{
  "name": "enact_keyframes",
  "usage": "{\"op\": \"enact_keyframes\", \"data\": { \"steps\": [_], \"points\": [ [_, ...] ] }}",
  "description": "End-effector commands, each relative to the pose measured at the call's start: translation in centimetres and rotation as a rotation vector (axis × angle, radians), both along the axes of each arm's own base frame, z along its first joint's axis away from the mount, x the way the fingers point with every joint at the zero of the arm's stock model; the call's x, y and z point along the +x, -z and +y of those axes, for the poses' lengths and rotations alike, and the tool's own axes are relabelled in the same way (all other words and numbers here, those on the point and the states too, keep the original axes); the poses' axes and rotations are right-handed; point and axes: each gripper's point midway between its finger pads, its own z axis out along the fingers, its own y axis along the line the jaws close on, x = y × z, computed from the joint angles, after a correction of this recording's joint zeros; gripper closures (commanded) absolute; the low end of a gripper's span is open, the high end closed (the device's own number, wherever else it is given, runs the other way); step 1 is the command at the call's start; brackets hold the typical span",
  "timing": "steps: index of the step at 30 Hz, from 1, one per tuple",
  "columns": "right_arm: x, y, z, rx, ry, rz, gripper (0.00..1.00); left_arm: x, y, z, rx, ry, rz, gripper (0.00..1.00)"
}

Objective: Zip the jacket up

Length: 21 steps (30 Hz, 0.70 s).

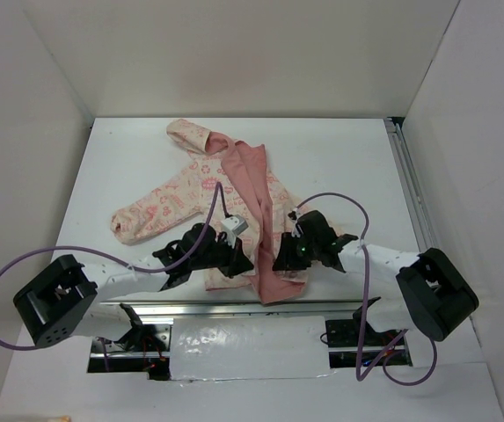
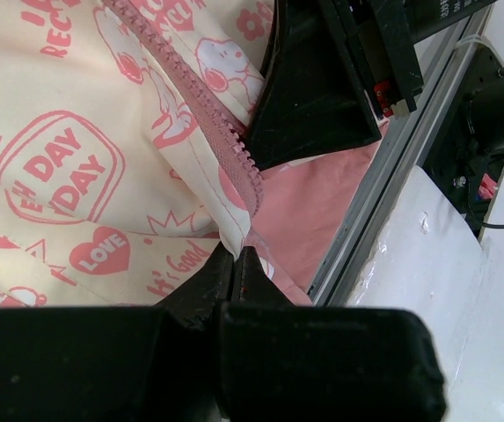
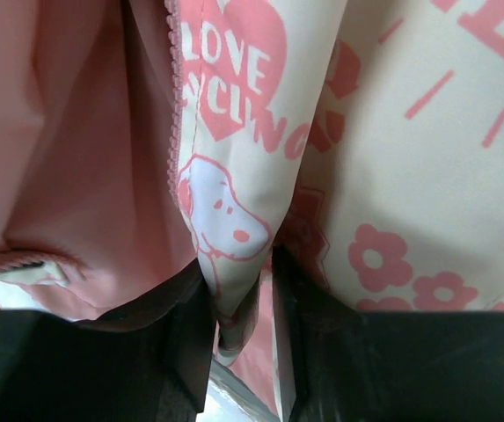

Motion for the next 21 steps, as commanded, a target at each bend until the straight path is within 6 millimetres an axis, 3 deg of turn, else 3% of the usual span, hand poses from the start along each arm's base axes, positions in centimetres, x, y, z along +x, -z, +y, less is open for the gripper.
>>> {"op": "enact_keyframes", "data": {
  "steps": [1, 12, 15, 21],
  "points": [
    [1.2, -1.7, 0.6, 0.013, 0.012, -0.038, 0.63, 0.8, -1.8, -1.3, -0.029, 0.010, -0.062, 1.00],
    [1.1, -1.1, -0.4, -0.039, 0.062, -0.014, 0.65, 0.7, -1.7, -1.6, -0.011, 0.012, -0.065, 1.00],
    [1.0, -1.2, -0.2, -0.032, 0.052, -0.017, 0.73, 0.8, -1.5, -1.6, -0.003, 0.008, -0.059, 1.00],
    [0.2, -0.4, 0.8, -0.055, 0.001, 0.009, 0.68, 0.9, -1.3, -1.4, 0.011, -0.002, -0.058, 1.00]
  ]
}}
